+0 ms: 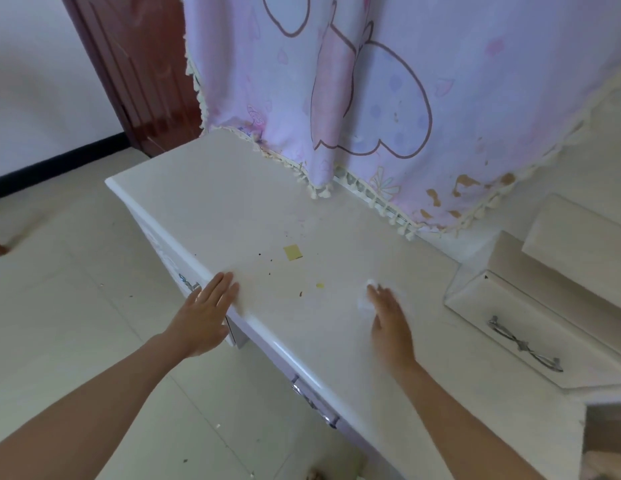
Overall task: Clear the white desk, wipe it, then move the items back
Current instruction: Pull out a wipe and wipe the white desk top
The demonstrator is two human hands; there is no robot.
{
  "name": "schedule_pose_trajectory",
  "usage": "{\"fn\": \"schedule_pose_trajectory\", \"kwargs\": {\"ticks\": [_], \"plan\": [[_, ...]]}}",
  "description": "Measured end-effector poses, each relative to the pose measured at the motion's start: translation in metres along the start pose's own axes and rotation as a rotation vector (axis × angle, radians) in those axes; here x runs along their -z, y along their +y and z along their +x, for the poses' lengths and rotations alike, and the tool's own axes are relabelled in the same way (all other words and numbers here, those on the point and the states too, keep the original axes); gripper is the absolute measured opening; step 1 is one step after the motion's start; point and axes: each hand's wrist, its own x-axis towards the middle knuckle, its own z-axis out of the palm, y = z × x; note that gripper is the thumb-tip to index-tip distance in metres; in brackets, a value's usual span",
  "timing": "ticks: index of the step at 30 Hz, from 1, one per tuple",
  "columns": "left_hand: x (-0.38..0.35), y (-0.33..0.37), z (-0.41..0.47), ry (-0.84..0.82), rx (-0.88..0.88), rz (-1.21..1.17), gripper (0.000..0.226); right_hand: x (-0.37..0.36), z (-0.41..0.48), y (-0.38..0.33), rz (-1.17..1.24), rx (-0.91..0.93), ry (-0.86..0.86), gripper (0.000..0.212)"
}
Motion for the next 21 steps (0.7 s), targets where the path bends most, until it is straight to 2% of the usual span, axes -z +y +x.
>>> {"fn": "schedule_pose_trajectory", "kwargs": {"ticks": [3,5,7,9,12,15,19,21], "plan": [[-0.007,-0.006,0.002,-0.01,-0.016,-0.005,0.077,0.018,0.06,0.045,-0.236,-0.138,-0.018,0.047],[-0.011,-0.008,0.002,-0.006,-0.007,0.011,0.08,0.017,0.087,0.054,-0.377,-0.106,-0.074,0.045],[-0.008,-0.006,-0.001,-0.011,0.002,0.053,0.084,0.007,0.103,0.047,-0.4,-0.044,-0.107,0.046],[0.0,0.001,-0.004,0.032,-0.015,0.096,0.089,-0.003,0.105,0.032,-0.389,0.071,-0.158,0.046],[0.011,0.006,-0.005,0.08,-0.003,0.205,0.071,-0.021,0.081,0.006,-0.296,0.28,-0.256,0.05],[0.019,0.006,-0.006,0.06,-0.033,0.273,0.068,-0.032,0.036,-0.025,-0.201,0.52,-0.353,0.054],[0.029,0.012,-0.007,0.054,-0.002,0.217,0.068,-0.042,-0.013,-0.062,-0.226,0.832,-0.389,0.031],[0.026,0.011,-0.004,-0.009,0.024,0.162,0.066,-0.048,-0.027,-0.069,-0.221,0.956,-0.408,0.023]]}}
